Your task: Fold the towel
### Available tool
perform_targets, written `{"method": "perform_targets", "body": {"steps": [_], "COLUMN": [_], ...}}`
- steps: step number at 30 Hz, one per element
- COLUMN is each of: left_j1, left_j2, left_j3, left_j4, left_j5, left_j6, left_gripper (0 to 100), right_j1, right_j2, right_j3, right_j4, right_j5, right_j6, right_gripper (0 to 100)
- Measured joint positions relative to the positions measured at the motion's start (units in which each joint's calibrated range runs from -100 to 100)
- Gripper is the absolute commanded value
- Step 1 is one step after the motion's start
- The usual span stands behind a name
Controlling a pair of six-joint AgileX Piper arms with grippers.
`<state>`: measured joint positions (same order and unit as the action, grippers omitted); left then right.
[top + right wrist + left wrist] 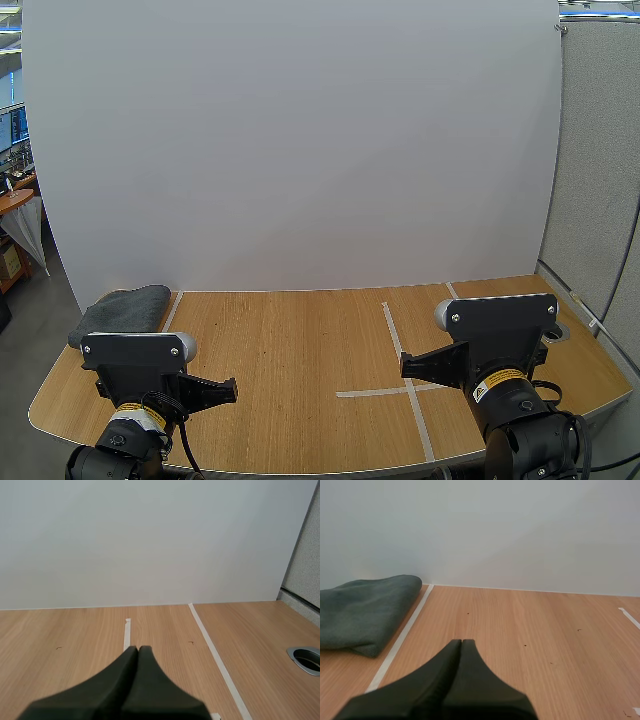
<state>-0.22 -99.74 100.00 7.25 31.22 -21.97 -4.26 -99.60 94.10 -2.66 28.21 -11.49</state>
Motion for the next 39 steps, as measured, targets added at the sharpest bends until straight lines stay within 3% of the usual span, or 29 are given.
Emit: {"method": "perform_targets", "body": {"steps": [11,18,39], "left_j1": [0.00,0.00,0.00], "left_j2": [0.00,0.00,0.00], "left_j3": [0.00,0.00,0.00], "left_j4": [0.00,0.00,0.00], "left_j5": [0.00,0.00,0.00], "left_j6": [0.00,0.00,0.00], "left_gripper": [0,0,0], "right_j1": [4.59,4.74,4.74], "right_j2": [0.00,0.00,-0.11], "right_j3": [0.14,5.39,5.78], "right_j4": [0.96,1.81,1.81], "right_j5": [-0.22,-1.60,3.30], "right_j6": [0.10,0.10,0.01], "right_gripper": [0,0,0]}}
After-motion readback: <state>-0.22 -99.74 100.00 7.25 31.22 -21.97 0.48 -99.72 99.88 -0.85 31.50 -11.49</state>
